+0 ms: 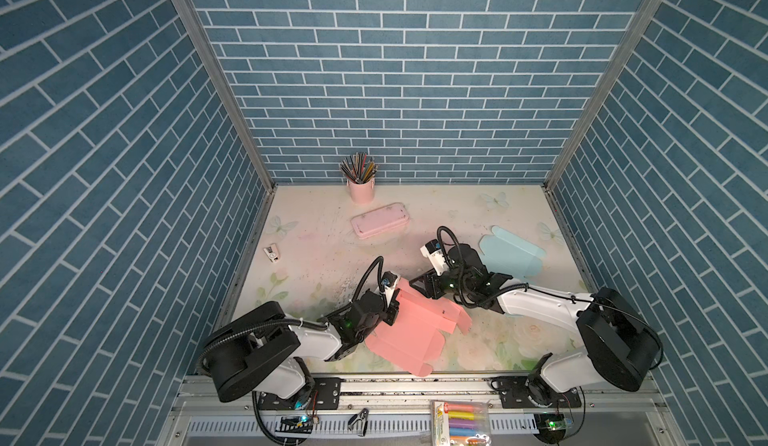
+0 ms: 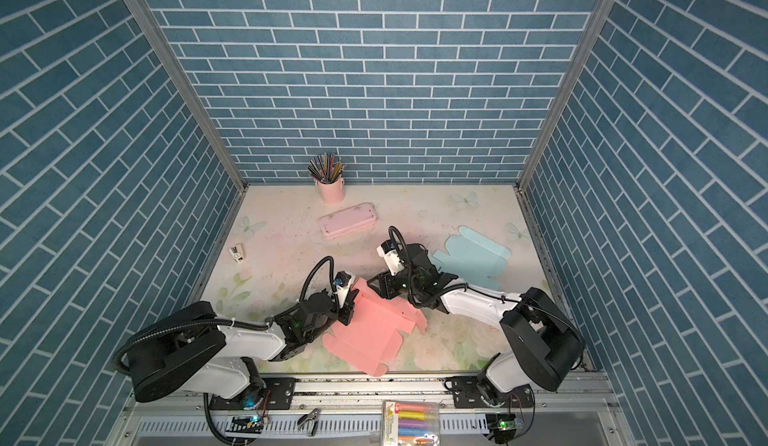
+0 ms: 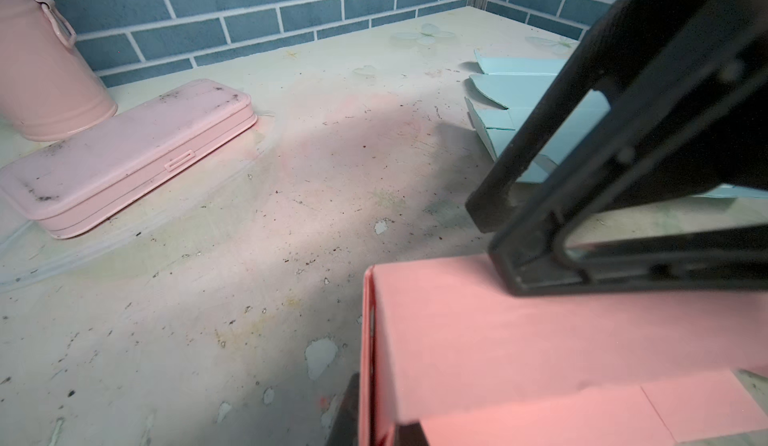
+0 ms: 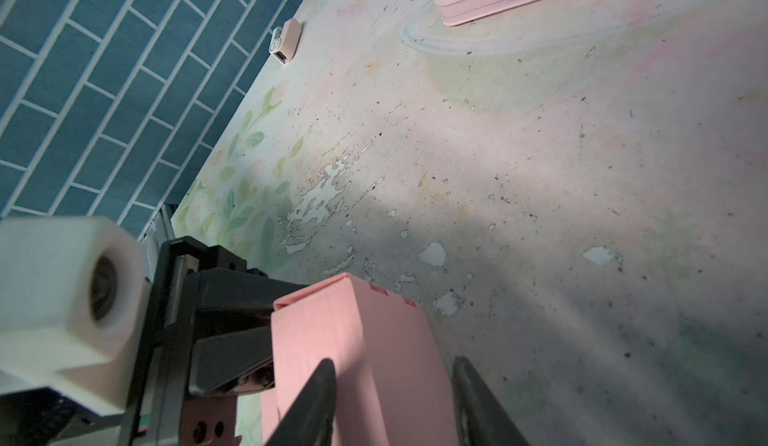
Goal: Fold the paper box
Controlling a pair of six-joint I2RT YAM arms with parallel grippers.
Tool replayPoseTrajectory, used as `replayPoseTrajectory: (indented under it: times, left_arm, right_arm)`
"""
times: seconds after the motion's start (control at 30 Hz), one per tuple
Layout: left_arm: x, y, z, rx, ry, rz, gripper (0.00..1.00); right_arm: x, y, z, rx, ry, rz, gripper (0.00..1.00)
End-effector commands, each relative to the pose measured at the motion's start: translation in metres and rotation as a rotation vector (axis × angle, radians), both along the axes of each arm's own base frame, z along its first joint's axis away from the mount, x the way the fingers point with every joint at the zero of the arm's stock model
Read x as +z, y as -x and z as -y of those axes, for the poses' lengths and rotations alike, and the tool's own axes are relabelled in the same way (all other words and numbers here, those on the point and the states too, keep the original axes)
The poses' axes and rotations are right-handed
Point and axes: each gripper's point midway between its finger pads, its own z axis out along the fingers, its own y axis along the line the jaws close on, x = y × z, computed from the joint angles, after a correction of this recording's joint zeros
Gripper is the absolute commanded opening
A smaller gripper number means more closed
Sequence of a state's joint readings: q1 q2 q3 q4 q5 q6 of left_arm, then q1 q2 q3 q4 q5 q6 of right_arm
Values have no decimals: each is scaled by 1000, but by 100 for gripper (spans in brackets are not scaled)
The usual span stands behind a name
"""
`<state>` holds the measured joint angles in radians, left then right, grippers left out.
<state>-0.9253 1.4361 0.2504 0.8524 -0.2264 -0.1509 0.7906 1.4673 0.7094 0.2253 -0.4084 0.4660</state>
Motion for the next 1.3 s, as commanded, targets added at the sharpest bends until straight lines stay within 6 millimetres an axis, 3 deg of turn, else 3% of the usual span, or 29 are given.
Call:
replayPoseTrajectory:
  times: [0.0,0.27,0.57,0.7,1.27]
  left_arm:
    - [10,-5,3,17,29,32,13]
    - [6,-6,4,18,25,28,14]
    - [3,-7,2,39,40,21,5]
    - [4,-8,3,39,41,23,5]
    - [-18,5,1,22,2,-9,23]
  right_arm:
    - [-18,17,3,28,3,-95,46]
    - [-20,23,4,31,-5,-109,45]
    - [-20,31,-2,47,-13,-117,43]
    - [-19,35,-5,54,-17,-119,43]
    - [-26,30,-1,18,16,-101,41]
